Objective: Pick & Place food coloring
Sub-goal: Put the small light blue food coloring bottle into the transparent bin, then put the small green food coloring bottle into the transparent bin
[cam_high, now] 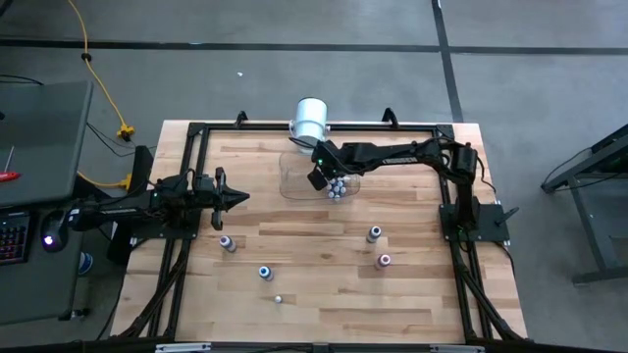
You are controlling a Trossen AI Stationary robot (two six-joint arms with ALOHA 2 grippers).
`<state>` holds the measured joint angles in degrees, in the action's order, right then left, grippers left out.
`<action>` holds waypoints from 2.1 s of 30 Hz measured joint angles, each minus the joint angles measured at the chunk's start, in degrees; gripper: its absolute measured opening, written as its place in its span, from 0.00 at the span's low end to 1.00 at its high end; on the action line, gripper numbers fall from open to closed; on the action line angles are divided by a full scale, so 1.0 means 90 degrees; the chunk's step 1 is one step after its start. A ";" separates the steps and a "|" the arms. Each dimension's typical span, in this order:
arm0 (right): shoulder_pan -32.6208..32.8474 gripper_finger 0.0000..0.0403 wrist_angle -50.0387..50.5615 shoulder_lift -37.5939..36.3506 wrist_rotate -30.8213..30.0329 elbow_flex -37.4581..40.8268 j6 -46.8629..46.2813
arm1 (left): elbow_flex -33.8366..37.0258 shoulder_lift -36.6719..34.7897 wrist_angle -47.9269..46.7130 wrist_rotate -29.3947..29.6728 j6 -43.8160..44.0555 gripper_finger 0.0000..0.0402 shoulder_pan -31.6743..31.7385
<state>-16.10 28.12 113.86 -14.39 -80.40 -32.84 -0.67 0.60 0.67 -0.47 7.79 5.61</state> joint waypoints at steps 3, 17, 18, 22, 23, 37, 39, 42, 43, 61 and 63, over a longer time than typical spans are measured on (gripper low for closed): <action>0.0000 0.18 0.0004 0.0000 0.0014 0.0000 -0.0002 | 0.0000 0.0001 0.0000 0.0000 0.0001 0.00 0.0000; 0.0002 0.16 0.0034 -0.0109 0.0150 0.0000 0.0293 | 0.0000 0.0002 0.0000 0.0000 0.0000 0.00 0.0001; 0.0002 0.16 0.0059 -0.0164 0.0095 0.0004 0.0317 | 0.0000 0.0002 0.0000 0.0000 0.0000 0.00 0.0001; 0.0005 0.16 0.0091 -0.0429 -0.0039 -0.0002 0.0472 | 0.0000 0.0002 0.0000 0.0000 0.0002 0.00 -0.0001; 0.0005 0.16 0.0128 -0.0484 -0.0052 -0.0002 0.0518 | 0.0000 0.0000 0.0000 0.0000 0.0000 0.00 0.0002; 0.0779 0.17 0.0399 -0.1835 -0.0158 -0.0009 0.1578 | 0.0000 0.0000 0.0000 0.0000 0.0001 0.00 0.0002; 0.0997 0.17 0.0577 -0.2047 -0.0137 -0.0010 0.1696 | 0.0000 0.0001 0.0000 -0.0001 0.0001 0.00 0.0000; 0.1413 0.17 0.0853 -0.2327 -0.0129 -0.0010 0.1816 | 0.0000 0.0001 0.0000 -0.0001 0.0001 0.00 0.0001; 0.1569 0.17 0.0951 -0.2416 -0.0128 -0.0010 0.1824 | 0.0000 0.0001 0.0000 0.0000 0.0002 0.00 0.0000; 0.3966 0.32 0.0863 -0.2309 0.0159 -0.0012 0.1773 | 0.0000 0.0001 0.0000 0.0000 0.0000 0.00 0.0000; 0.4052 0.34 0.0704 -0.2162 0.0246 -0.0012 0.1652 | 0.0000 0.0000 0.0000 -0.0002 0.0002 0.00 0.0001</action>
<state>20.37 34.45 94.41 -12.18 -80.51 -17.97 -0.67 0.60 0.67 -0.49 7.81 5.62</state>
